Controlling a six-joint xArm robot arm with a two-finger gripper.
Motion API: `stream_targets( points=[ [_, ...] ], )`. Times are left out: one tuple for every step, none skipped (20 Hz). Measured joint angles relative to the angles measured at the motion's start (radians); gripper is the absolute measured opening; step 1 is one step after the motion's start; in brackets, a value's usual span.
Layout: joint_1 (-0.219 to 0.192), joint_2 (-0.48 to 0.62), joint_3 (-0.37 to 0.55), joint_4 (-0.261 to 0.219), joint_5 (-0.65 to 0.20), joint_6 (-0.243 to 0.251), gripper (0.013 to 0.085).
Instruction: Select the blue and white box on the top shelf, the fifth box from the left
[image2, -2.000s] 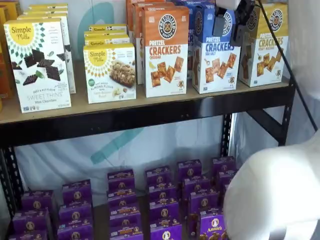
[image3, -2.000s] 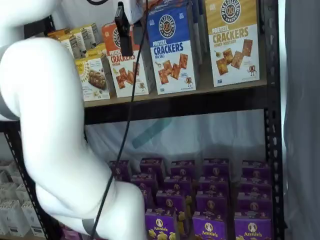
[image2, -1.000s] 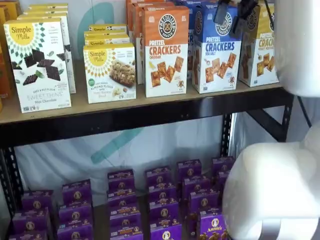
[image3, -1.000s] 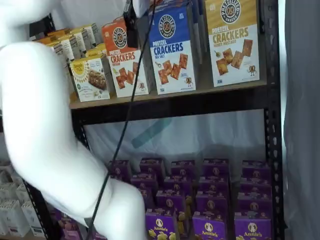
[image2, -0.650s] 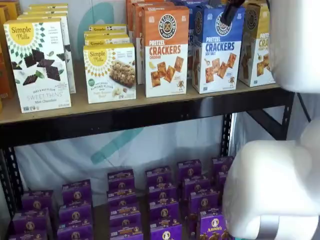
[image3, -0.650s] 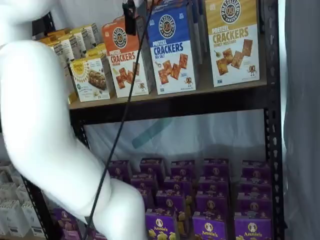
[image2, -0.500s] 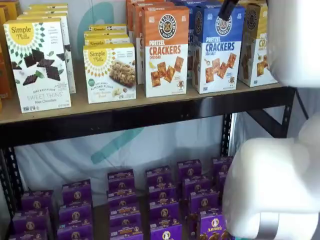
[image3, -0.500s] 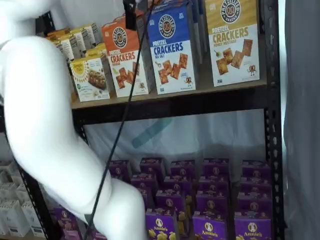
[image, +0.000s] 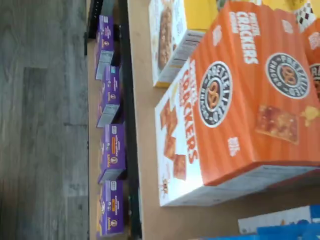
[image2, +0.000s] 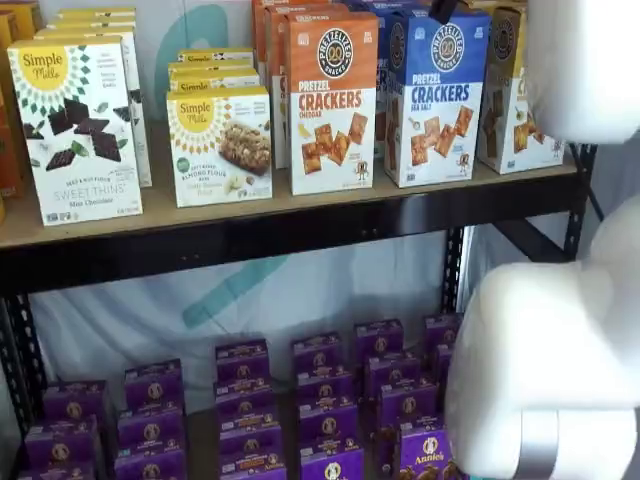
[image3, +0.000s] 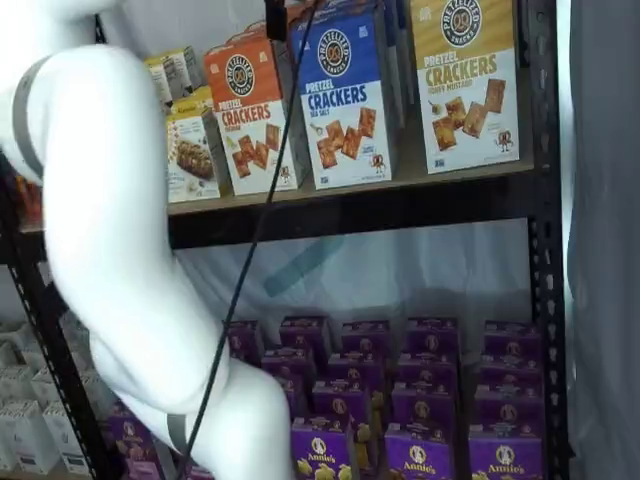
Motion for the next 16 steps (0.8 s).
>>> stream_targets(
  points=[
    [0.004,0.013,-0.010,-0.003,-0.006,0.000,0.0850],
    [0.007,0.025,-0.018,-0.006,-0.012,0.000,0.0850],
    [0.012,0.042,-0.030,-0.013,-0.017,0.000,0.0850],
    [0.017,0.056,-0.041,-0.020,-0.020,0.000,0.0850],
    [0.022,0.068,-0.050,-0.027,-0.025,0.000,0.0850],
    [0.027,0.083,-0.061,-0.035,-0.030,-0.001,0.0850],
    [0.030,0.095,-0.071,-0.041,-0.031,-0.002,0.0850],
    [0.033,0.109,-0.081,-0.048,-0.030,-0.003,0.0850],
    [0.035,0.119,-0.089,-0.054,-0.029,-0.004,0.0850],
    [0.038,0.129,-0.097,-0.060,-0.028,-0.005,0.0850],
    [0.040,0.138,-0.105,-0.067,-0.028,-0.007,0.0850],
    [0.044,0.149,-0.112,-0.078,-0.029,-0.009,0.0850],
    [0.048,0.157,-0.118,-0.087,-0.029,-0.010,0.0850],
    [0.051,0.163,-0.122,-0.095,-0.030,-0.011,0.0850],
    [0.054,0.171,-0.128,-0.103,-0.029,-0.012,0.0850],
    [0.056,0.179,-0.136,-0.109,-0.023,-0.013,0.0850]
  ],
)
